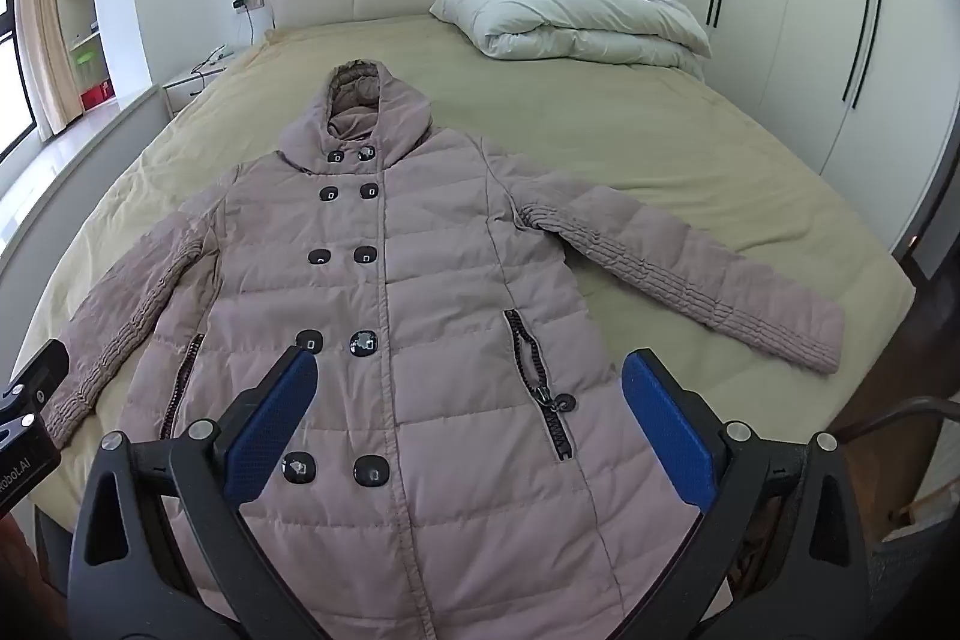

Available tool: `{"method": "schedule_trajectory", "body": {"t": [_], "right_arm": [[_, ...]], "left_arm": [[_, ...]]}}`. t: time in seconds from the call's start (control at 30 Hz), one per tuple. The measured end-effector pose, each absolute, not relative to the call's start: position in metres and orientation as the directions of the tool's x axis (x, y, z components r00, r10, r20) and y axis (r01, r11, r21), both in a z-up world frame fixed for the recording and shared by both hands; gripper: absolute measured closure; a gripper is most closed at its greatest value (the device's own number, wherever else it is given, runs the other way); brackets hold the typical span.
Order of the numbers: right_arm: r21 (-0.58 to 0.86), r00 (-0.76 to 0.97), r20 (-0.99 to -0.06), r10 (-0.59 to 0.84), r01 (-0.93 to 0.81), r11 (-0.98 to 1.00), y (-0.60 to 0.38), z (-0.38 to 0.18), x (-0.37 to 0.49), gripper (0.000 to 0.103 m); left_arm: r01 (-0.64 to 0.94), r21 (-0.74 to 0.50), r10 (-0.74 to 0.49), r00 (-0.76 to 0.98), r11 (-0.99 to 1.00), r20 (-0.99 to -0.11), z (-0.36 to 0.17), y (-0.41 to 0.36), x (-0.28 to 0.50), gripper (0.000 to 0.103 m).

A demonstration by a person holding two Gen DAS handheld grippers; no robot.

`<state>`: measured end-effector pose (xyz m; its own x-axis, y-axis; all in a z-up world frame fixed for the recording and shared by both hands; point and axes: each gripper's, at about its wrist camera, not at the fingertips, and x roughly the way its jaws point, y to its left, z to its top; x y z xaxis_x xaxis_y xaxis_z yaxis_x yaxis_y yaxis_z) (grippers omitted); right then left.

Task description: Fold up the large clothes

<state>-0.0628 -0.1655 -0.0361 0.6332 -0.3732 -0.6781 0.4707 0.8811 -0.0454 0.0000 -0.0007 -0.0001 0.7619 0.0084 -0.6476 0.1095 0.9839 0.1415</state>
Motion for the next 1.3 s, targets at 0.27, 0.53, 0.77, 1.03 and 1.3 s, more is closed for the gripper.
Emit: {"method": "schedule_trajectory", "body": {"t": [0.27,0.53,0.77,1.03,1.3], "right_arm": [[-0.05,0.632,-0.677,-0.377,0.472,0.88,-0.1663,-0.0355,-0.0616,0.0],[-0.046,0.632,-0.68,-0.372,0.47,0.882,-0.1664,-0.0358,-0.0614,0.0],[-0.046,0.631,-0.68,-0.373,0.471,0.881,-0.1661,-0.0359,-0.0614,0.0],[-0.047,0.631,-0.681,-0.373,0.47,0.881,-0.1659,-0.036,-0.061,0.0],[-0.046,0.63,-0.683,-0.37,0.469,0.882,-0.1642,-0.0385,-0.061,0.0]], "left_arm": [[0.111,0.133,0.002,0.762,0.985,-0.648,0.0007,-0.006,-0.0006,0.0],[0.11,0.128,0.0,0.758,0.986,-0.652,-0.0052,0.0001,-0.0017,0.0],[0.106,0.127,0.003,0.755,0.986,-0.656,-0.0044,0.0008,0.0,0.0],[0.108,0.121,-0.002,0.753,0.987,-0.658,-0.0048,0.0017,-0.0001,0.0],[0.107,0.12,-0.002,0.752,0.987,-0.659,-0.0056,0.0021,0.0002,0.0]]}}
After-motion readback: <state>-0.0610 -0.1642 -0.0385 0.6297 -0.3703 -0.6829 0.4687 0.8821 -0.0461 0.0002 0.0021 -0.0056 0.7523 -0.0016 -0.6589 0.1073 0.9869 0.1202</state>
